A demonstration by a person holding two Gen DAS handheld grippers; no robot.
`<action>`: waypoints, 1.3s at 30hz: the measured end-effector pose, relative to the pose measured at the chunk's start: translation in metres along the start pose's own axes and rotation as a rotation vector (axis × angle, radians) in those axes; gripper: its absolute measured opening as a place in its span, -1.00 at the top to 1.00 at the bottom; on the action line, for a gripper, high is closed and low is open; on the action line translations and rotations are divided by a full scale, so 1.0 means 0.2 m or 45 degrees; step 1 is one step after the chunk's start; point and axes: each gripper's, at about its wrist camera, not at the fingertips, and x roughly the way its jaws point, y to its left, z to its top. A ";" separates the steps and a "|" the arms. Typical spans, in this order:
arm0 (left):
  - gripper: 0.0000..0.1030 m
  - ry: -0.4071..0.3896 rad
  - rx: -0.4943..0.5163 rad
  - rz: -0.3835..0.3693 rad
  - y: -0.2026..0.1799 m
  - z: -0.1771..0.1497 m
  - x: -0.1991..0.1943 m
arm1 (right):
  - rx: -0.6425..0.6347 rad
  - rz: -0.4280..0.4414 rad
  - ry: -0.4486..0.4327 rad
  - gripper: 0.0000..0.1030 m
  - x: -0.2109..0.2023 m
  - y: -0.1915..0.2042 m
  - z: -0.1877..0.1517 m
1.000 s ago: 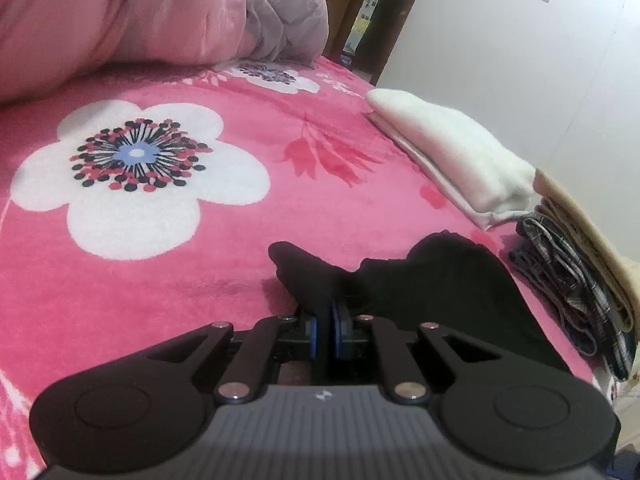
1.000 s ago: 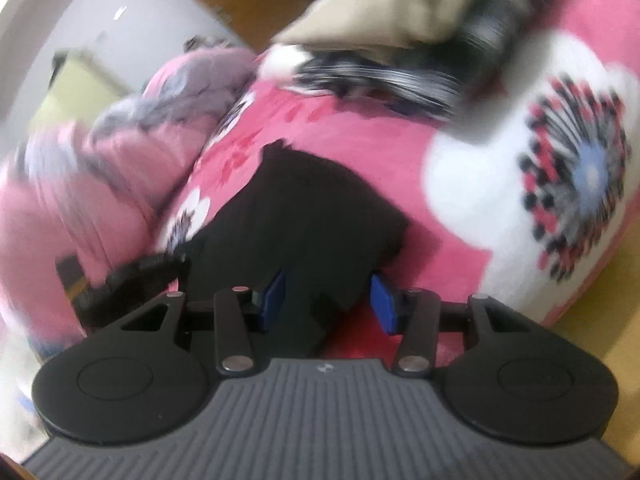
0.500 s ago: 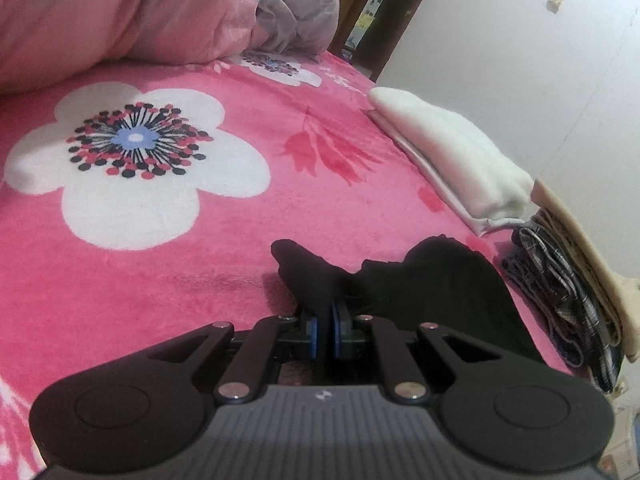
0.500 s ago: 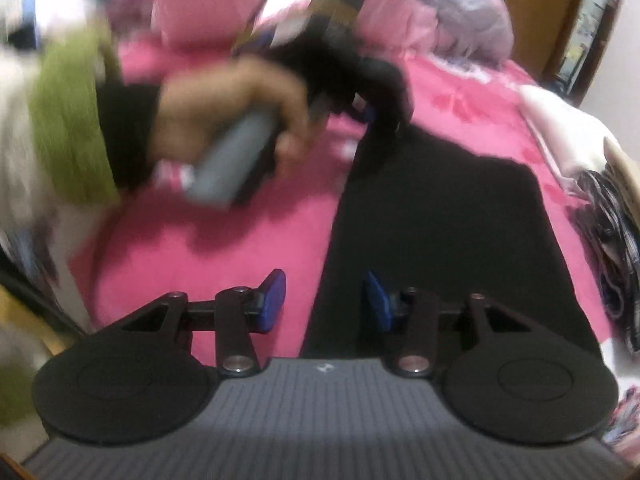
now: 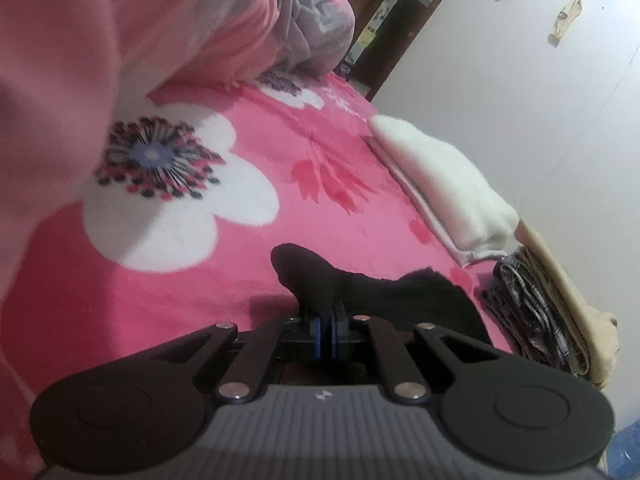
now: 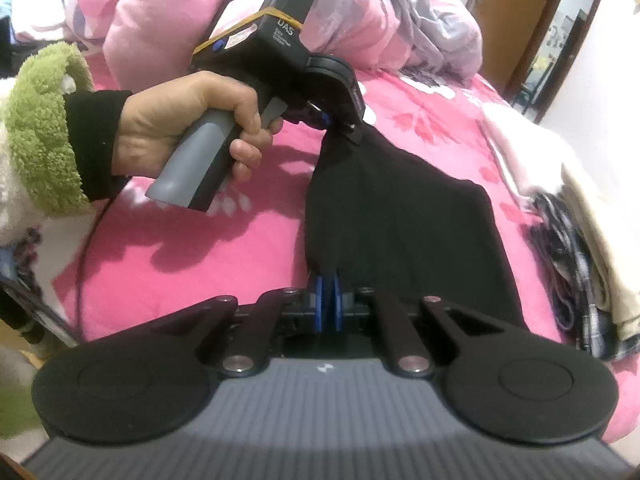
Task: Fold clothes
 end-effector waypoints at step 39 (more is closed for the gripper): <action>0.90 -0.178 -0.065 0.330 0.98 -0.28 -0.96 | -0.122 0.807 -0.060 0.92 0.08 0.97 0.24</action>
